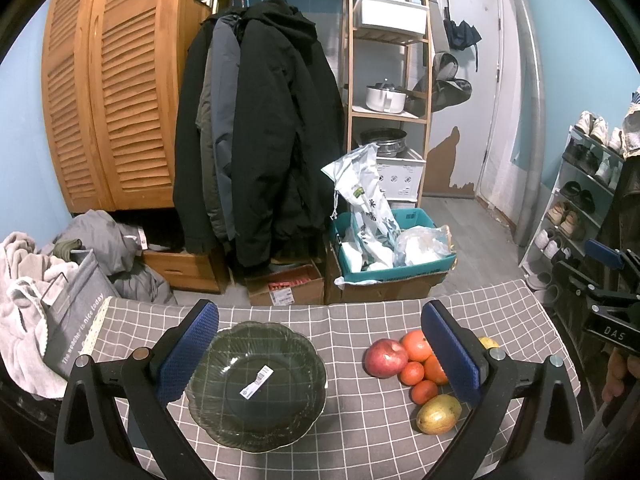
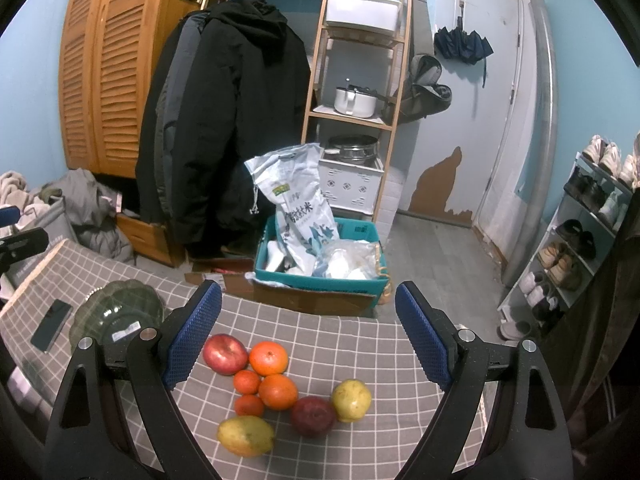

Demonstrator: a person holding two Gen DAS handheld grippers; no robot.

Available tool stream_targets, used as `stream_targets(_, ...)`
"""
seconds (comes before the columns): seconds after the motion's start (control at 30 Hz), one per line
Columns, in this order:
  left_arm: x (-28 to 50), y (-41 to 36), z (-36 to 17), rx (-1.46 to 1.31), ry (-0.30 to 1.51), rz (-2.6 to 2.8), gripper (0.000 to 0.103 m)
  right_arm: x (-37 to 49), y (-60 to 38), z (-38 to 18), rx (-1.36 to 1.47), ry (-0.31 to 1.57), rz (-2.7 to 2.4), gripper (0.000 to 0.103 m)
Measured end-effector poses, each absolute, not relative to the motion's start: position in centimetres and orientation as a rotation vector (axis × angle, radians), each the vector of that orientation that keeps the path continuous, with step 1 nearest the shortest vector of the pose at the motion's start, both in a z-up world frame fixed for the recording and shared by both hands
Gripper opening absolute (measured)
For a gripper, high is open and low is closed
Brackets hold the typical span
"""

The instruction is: Organize fruits

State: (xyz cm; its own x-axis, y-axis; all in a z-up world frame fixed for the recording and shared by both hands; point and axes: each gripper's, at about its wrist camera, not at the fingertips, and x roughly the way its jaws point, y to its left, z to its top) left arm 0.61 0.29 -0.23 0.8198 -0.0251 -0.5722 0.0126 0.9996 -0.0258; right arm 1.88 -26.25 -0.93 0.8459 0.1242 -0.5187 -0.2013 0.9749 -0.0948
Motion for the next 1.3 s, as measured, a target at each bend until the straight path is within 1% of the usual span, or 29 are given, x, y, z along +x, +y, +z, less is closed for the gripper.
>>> stream_targets(0.93, 0.7, 0.2, -0.2, -0.021, 0.611, -0.02, 0.102, 1.8, -26.1, -1.1, -0.153, 0.538, 0.167, 0.087)
stream_targets(1.1, 1.2, -0.3, 0.1, -0.017, 0.616, -0.026, 0.102, 2.1, -27.3, -1.1, -0.154, 0.541, 0.162, 0.087)
stream_targets(1.3, 2.4, -0.7, -1.2, -0.017, 0.65, -0.03, 0.102, 2.5, -28.2, -1.9, -0.15, 0.569, 0.144, 0.087)
